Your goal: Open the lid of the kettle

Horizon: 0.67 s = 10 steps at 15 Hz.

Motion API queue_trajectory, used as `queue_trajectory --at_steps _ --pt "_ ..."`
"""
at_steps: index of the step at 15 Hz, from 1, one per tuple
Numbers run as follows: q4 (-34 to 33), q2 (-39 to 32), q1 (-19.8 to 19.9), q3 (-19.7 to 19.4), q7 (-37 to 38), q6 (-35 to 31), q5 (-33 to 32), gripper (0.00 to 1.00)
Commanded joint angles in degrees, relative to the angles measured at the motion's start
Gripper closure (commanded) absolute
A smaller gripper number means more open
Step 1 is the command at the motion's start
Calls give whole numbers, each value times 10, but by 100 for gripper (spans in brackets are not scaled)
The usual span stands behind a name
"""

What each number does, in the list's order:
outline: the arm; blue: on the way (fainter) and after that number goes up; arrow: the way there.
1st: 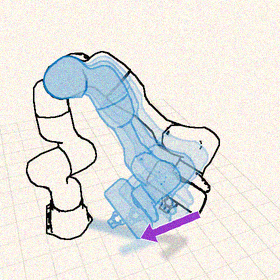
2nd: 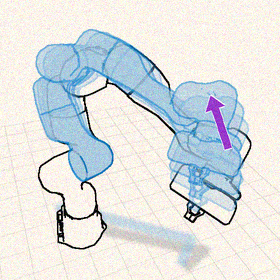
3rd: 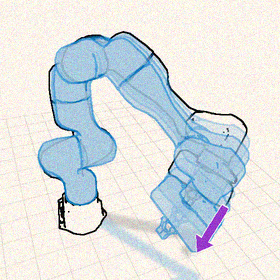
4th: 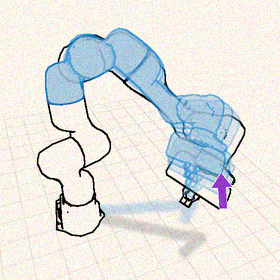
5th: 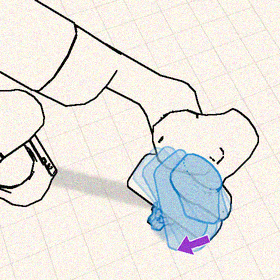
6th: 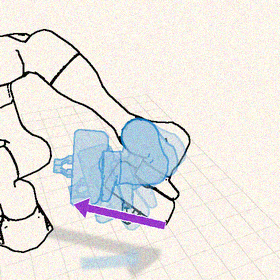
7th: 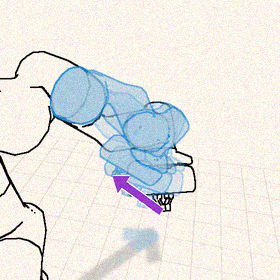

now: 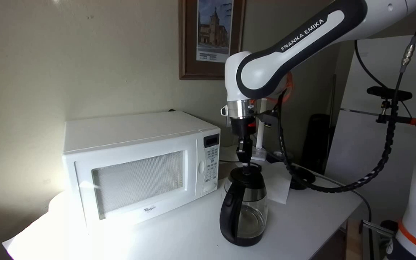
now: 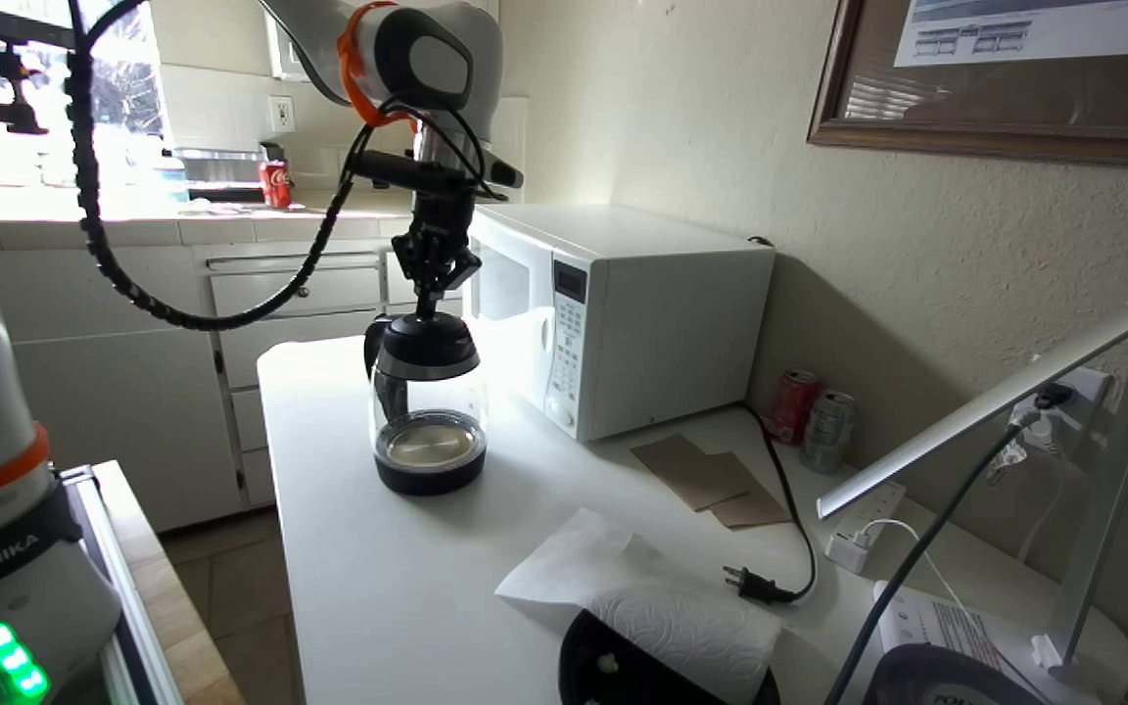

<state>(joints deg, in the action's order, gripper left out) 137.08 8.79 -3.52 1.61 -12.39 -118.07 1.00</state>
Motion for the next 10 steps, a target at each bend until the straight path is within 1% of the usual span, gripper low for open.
queue_trajectory --at_steps 1,4,6,8,10 --pt "1 -11 1 -2 -4 -11 4 100" --pt "8 -36 6 -6 -7 -27 7 100" --pt "7 -39 7 -8 -6 -30 10 100" --pt "5 -31 7 -8 -7 -26 12 100" --pt "-1 -2 4 -5 0 -5 9 100"
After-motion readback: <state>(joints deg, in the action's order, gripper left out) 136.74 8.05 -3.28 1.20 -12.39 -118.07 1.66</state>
